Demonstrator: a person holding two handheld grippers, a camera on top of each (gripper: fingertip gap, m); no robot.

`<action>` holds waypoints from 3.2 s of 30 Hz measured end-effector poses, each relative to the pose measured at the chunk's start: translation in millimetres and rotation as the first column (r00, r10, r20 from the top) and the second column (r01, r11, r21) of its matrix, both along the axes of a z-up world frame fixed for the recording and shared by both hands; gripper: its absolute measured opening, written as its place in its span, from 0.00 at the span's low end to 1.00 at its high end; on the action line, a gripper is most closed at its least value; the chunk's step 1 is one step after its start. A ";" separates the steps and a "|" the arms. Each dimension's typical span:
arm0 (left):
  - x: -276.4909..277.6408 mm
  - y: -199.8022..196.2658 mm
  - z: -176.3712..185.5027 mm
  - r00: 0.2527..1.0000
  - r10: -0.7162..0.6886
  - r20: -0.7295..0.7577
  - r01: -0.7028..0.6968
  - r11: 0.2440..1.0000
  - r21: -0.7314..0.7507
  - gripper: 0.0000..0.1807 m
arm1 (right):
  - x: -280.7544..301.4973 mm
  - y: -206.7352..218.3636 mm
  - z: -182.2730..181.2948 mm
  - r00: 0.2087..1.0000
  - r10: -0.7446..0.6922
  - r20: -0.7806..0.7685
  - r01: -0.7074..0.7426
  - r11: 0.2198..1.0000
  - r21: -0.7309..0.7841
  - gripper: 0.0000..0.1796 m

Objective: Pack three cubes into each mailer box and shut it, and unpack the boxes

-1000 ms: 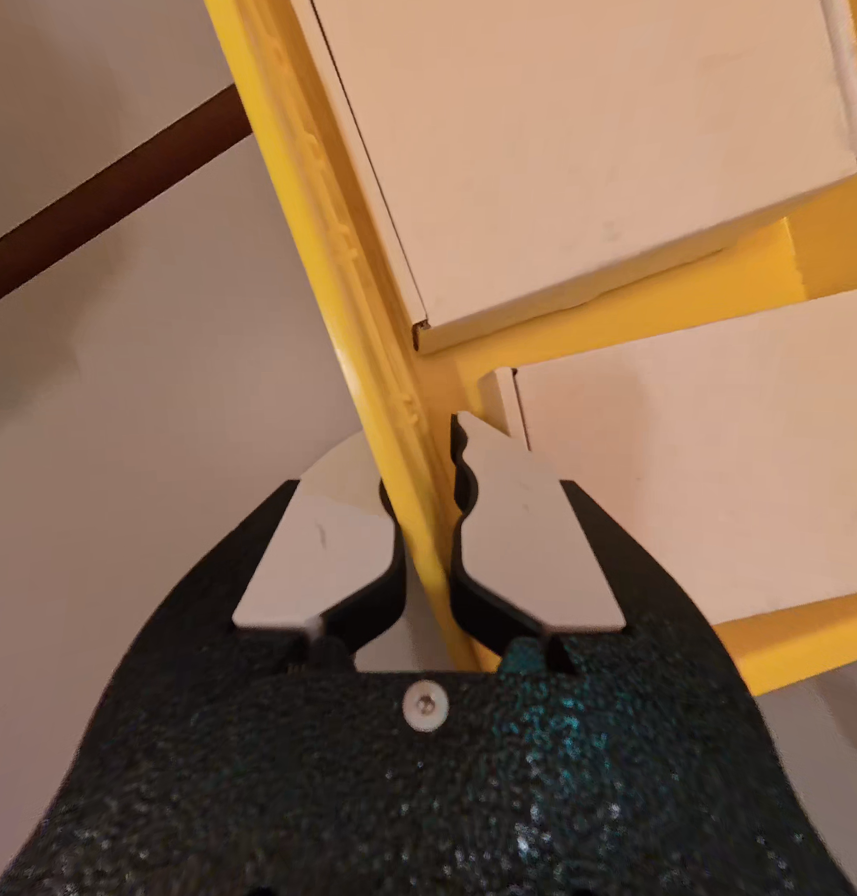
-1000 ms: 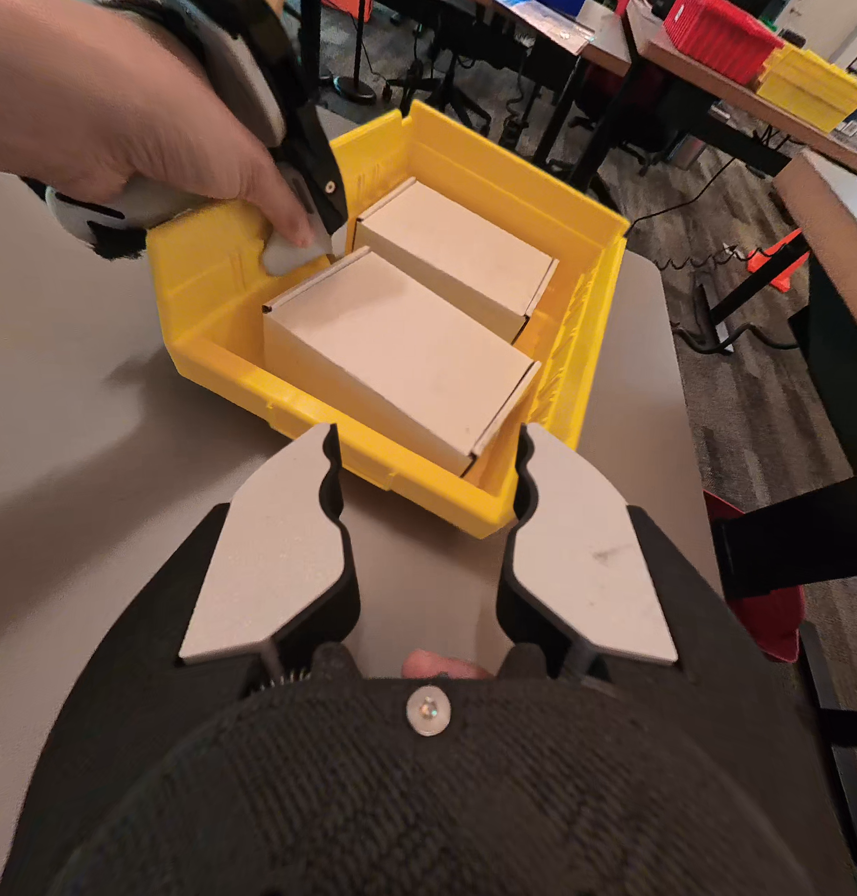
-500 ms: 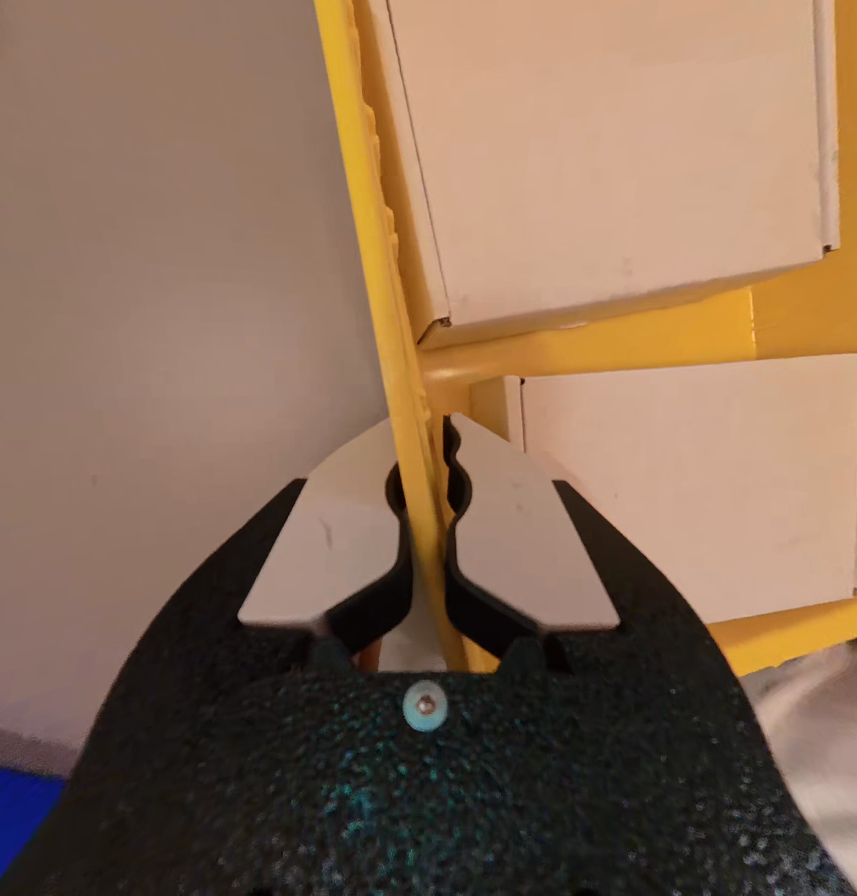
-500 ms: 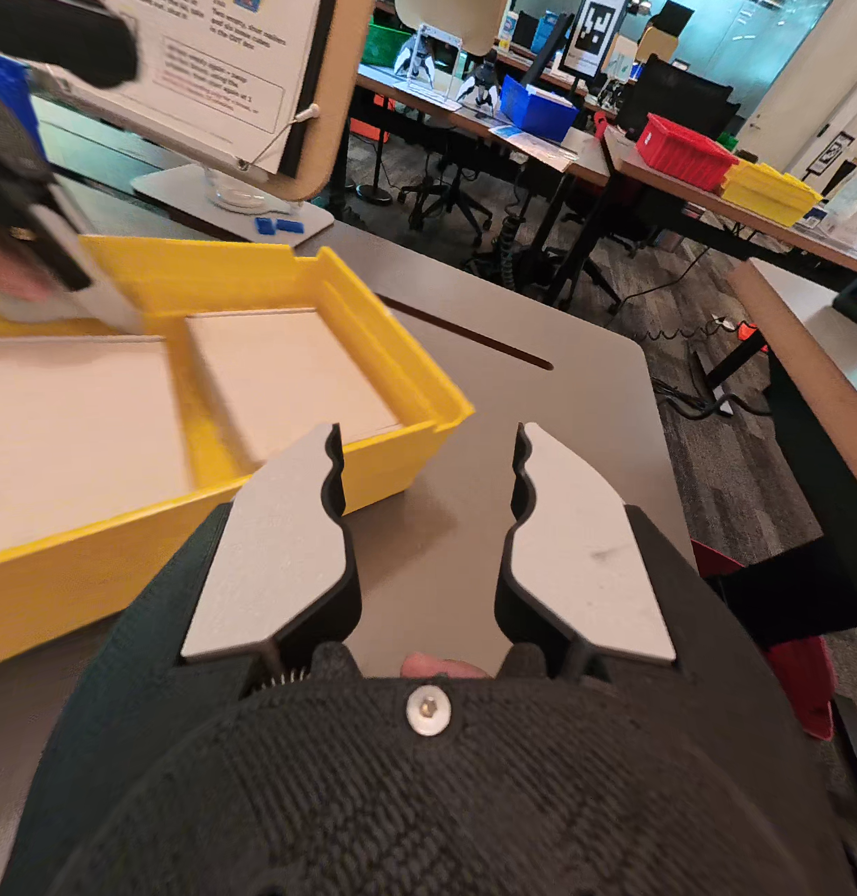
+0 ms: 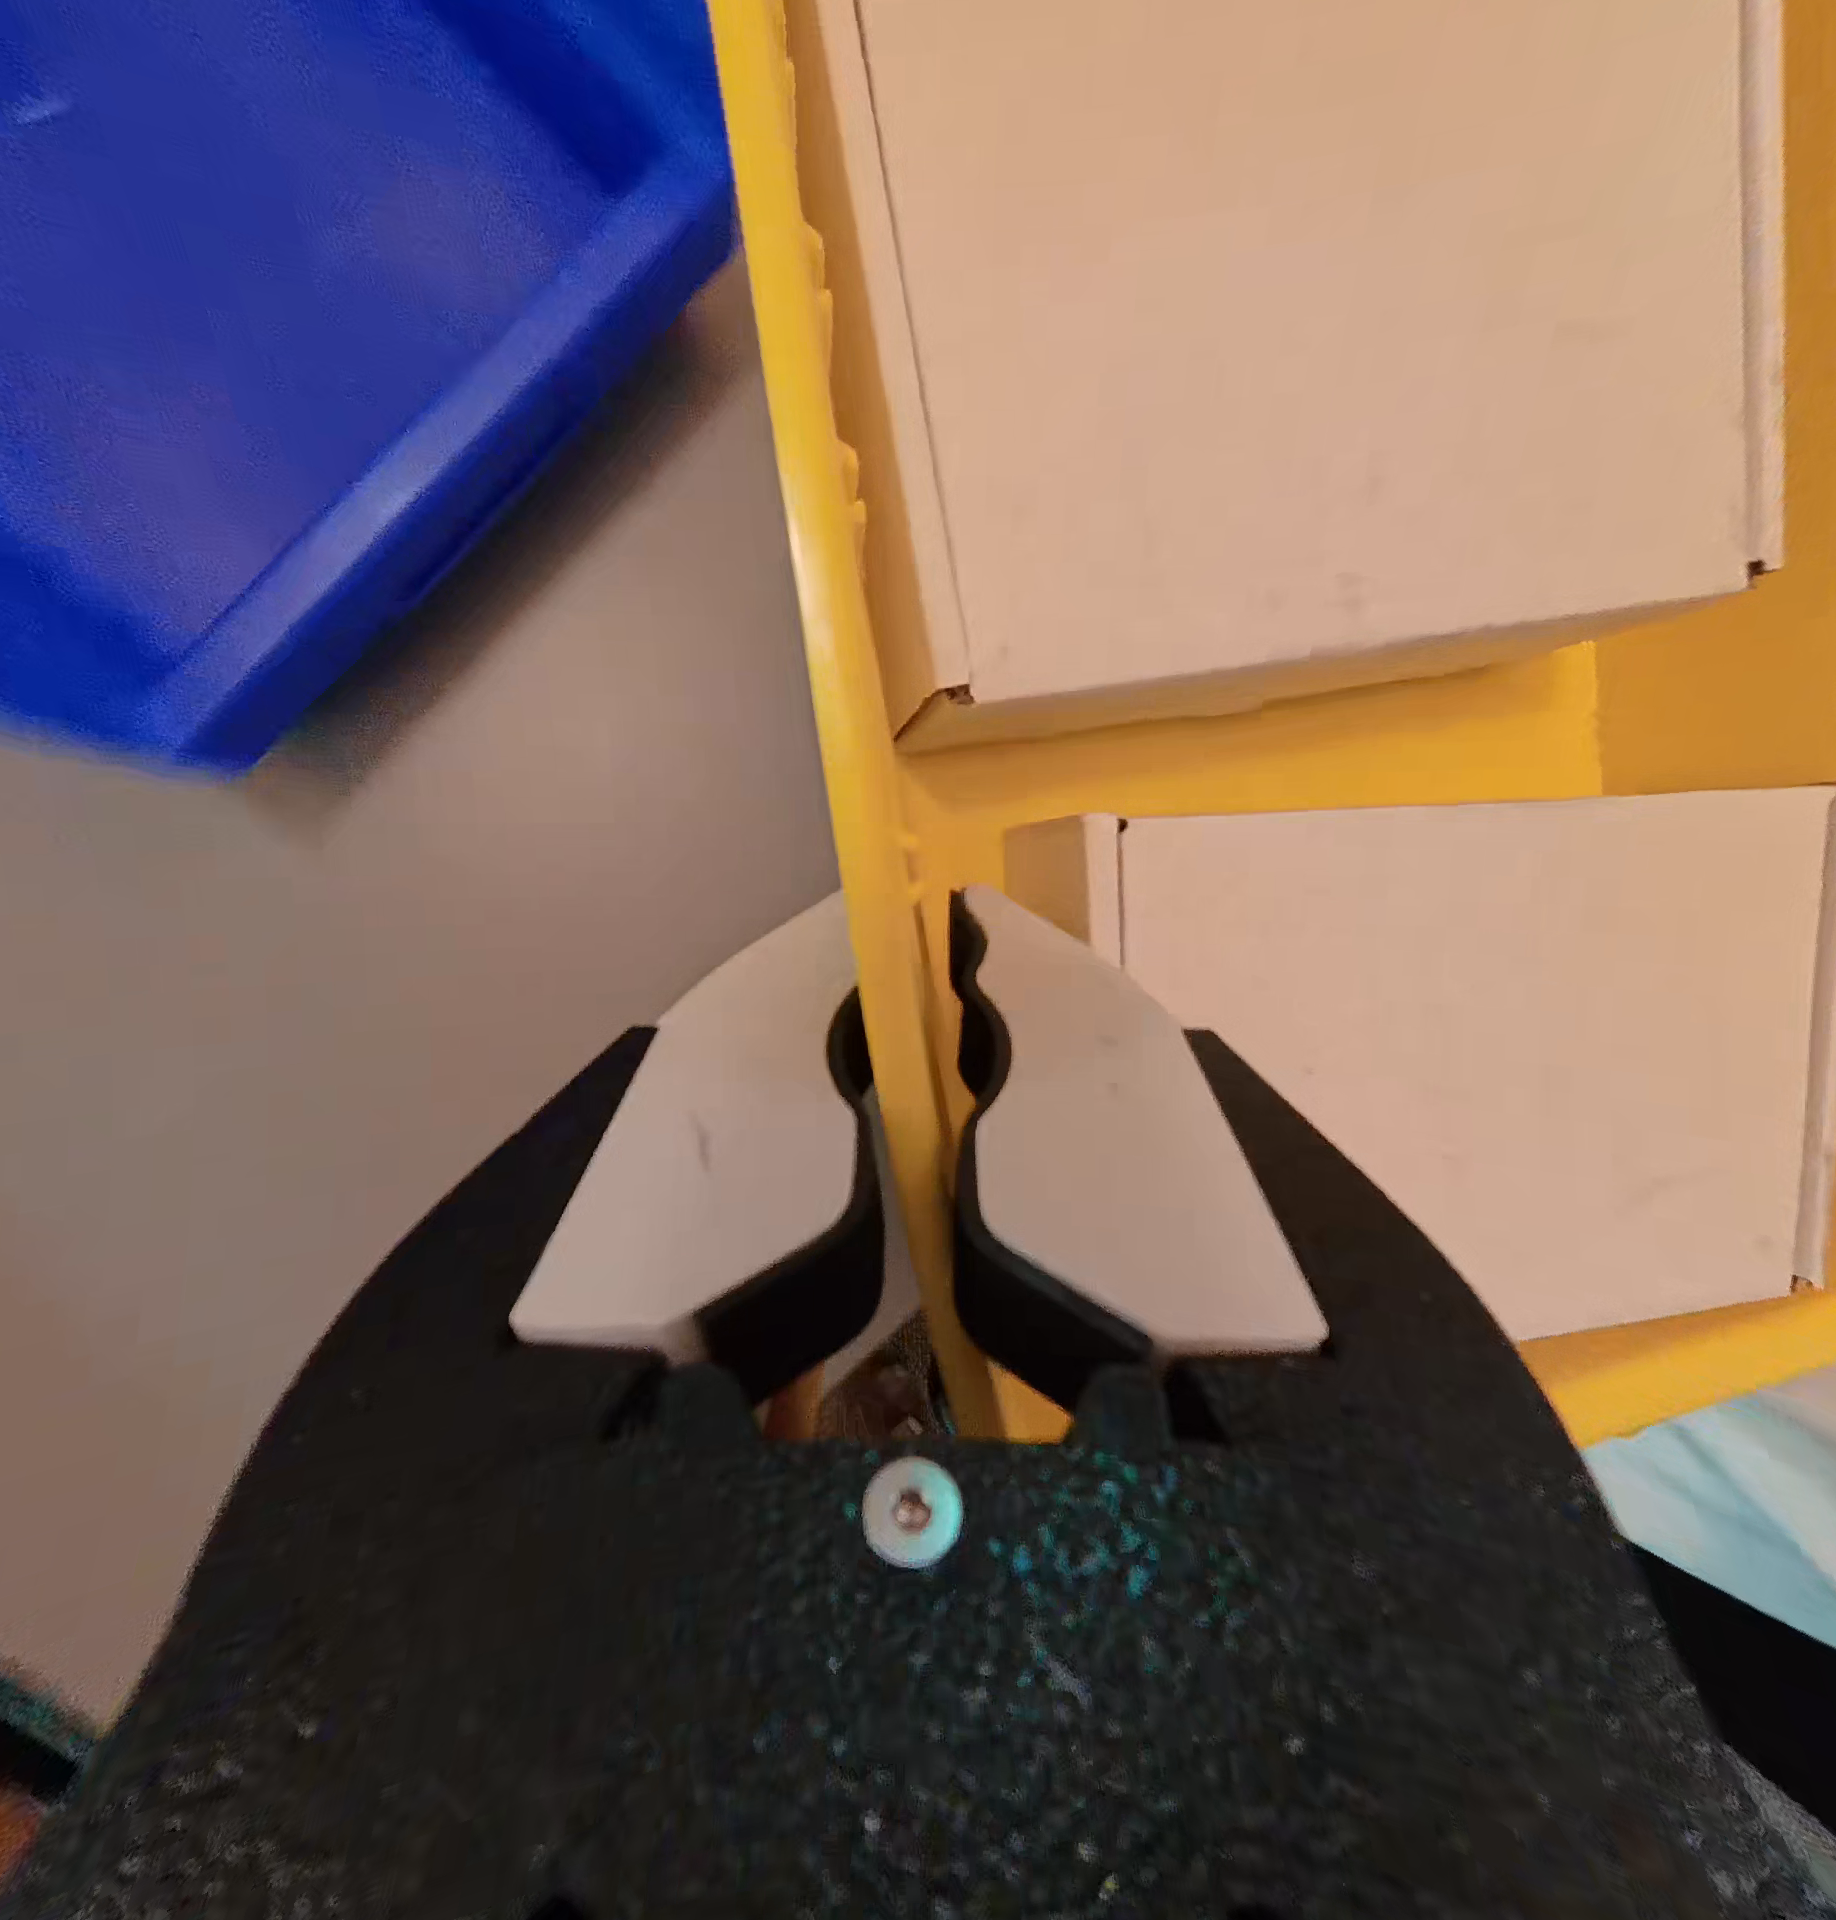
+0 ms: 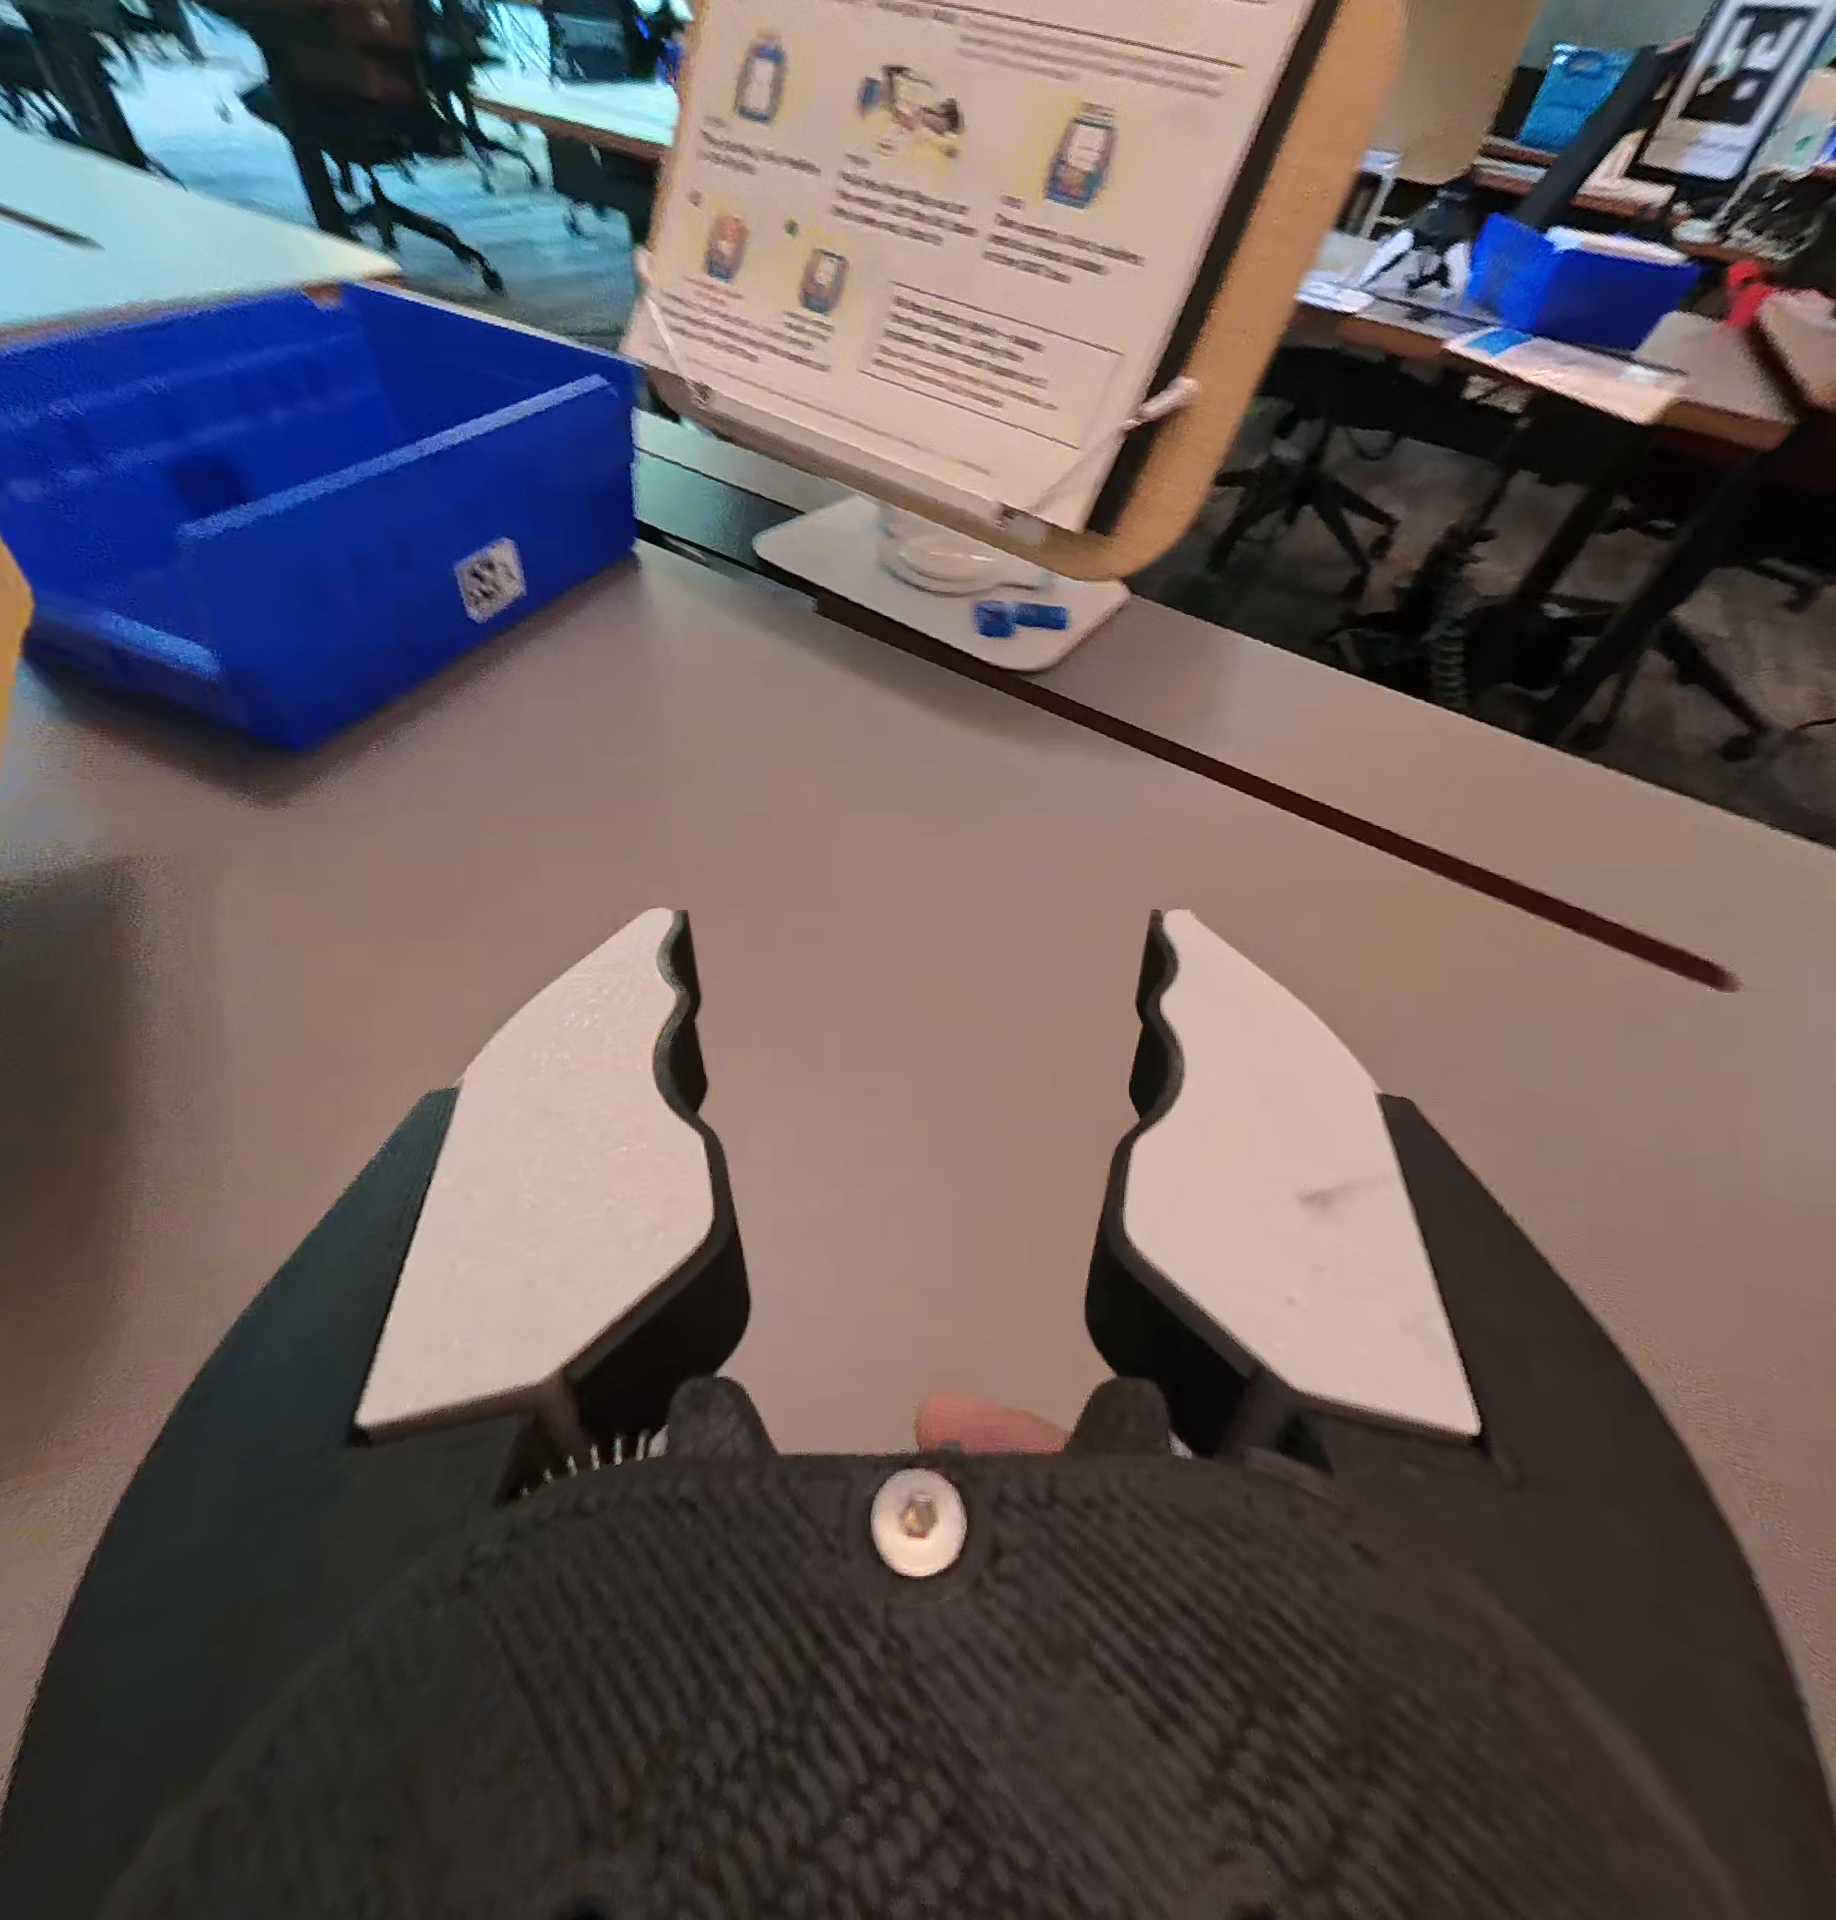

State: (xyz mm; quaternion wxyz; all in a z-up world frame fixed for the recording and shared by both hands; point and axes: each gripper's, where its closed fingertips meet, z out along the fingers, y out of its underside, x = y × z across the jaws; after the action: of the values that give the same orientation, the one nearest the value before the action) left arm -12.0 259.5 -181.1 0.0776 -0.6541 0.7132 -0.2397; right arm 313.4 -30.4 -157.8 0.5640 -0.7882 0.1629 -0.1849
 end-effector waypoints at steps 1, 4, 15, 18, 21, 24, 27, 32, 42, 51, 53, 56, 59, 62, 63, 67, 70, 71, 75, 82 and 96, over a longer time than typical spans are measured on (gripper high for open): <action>-17.9 19.1 7.0 0.998 0.054 0.020 -0.055 0.998 0.011 0.05 | -8.9 15.9 -1.9 0.999 0.021 -0.029 -0.020 0.999 0.032 0.47; -69.0 77.6 22.1 0.972 0.229 0.055 -0.231 0.972 0.050 0.05 | -37.6 67.5 -12.7 0.990 0.081 -0.119 -0.069 0.993 0.099 0.53; -185.0 200.9 3.6 0.787 0.614 0.062 -0.617 0.781 0.101 0.06 | -102.0 277.2 -25.9 0.962 0.105 -0.253 -0.067 0.986 0.154 0.56; -196.3 209.0 -13.3 0.755 0.654 0.054 -0.656 0.751 0.073 0.06 | -96.4 322.5 -51.8 0.964 0.043 -0.264 -0.032 0.998 0.047 0.55; -204.3 212.1 -29.6 0.741 0.671 0.029 -0.671 0.740 0.046 0.06 | -97.6 350.9 -76.0 0.971 0.035 -0.238 -0.047 0.998 -0.047 0.49; -207.7 215.2 -40.6 0.738 0.674 0.013 -0.674 0.737 0.050 0.07 | -90.3 367.2 -84.3 0.980 0.052 -0.193 -0.063 0.997 -0.051 0.30; -207.5 217.3 -49.7 0.734 0.679 -0.011 -0.676 0.733 0.074 0.07 | -72.4 366.0 -91.7 0.990 0.043 -0.135 -0.055 0.995 -0.083 0.20; -194.8 217.3 -56.3 0.748 0.663 -0.031 -0.659 0.748 0.086 0.07 | -59.2 338.2 -92.3 0.996 0.076 -0.049 -0.083 0.980 -0.179 0.14; -122.4 226.4 -61.5 0.771 0.636 -0.025 -0.634 0.771 0.060 0.08 | -48.5 187.7 -53.2 0.983 0.176 -0.043 -0.180 0.974 -0.139 0.13; -44.3 231.5 -73.5 0.785 0.619 -0.027 -0.618 0.785 0.029 0.08 | 15.9 -2.1 -21.2 0.989 0.140 -0.039 -0.143 0.986 -0.081 0.12; -29.0 230.5 -74.1 0.792 0.610 -0.033 -0.610 0.792 0.016 0.08 | 45.6 -42.9 -26.6 0.997 0.058 -0.054 -0.063 0.993 -0.095 0.12; -5.9 228.6 -73.9 0.797 0.603 -0.034 -0.603 0.797 0.006 0.08 | 89.4 -95.0 -33.9 0.994 -0.090 -0.064 0.082 0.990 -0.113 0.13; 15.9 227.5 -72.5 0.803 0.596 -0.032 -0.596 0.803 0.010 0.08 | 128.8 -135.1 -44.2 0.973 -0.214 -0.087 0.202 0.971 -0.125 0.13; 36.9 228.2 -72.5 0.810 0.585 -0.034 -0.585 0.811 0.018 0.08 | 163.7 -162.3 -55.4 0.950 -0.282 -0.132 0.270 0.958 -0.101 0.13; 44.2 228.9 -73.2 0.811 0.584 -0.034 -0.584 0.812 0.019 0.08 | 173.8 -169.8 -59.9 0.942 -0.301 -0.147 0.289 0.952 -0.099 0.13; 75.6 232.9 -77.0 0.811 0.584 -0.029 -0.584 0.812 0.002 0.08 | 203.8 -192.7 -70.9 0.916 -0.353 -0.189 0.345 0.936 -0.074 0.13; 99.1 237.5 -80.2 0.810 0.585 -0.030 -0.586 0.811 -0.002 0.08 | 218.0 -203.2 -74.4 0.910 -0.372 -0.185 0.361 0.928 -0.089 0.14; 107.6 240.5 -81.1 0.814 0.581 -0.021 -0.581 0.814 0.004 0.08 | 221.4 -204.7 -76.0 0.909 -0.374 -0.183 0.362 0.927 -0.097 0.14; 137.8 251.1 -86.8 0.813 0.582 -0.008 -0.582 0.813 0.009 0.08 | 230.0 -202.5 -79.4 0.916 -0.358 -0.180 0.344 0.933 -0.102 0.14; 166.2 260.1 -96.1 0.819 0.573 0.014 -0.573 0.818 0.046 0.08 | 244.7 -197.5 -92.6 0.934 -0.347 -0.083 0.333 0.932 -0.147 0.14; 176.9 195.3 -16.5 0.967 -0.249 0.061 0.174 0.814 0.554 0.64 | 125.9 -135.9 0.7 0.970 -0.241 0.030 0.237 0.965 0.110 0.61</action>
State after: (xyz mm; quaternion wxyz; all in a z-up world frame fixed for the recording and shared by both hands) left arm 164.9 454.8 -197.5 0.2793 -0.5044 0.8134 -0.0768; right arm 439.3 -166.3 -157.1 0.5819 -0.7276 0.2541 -0.2598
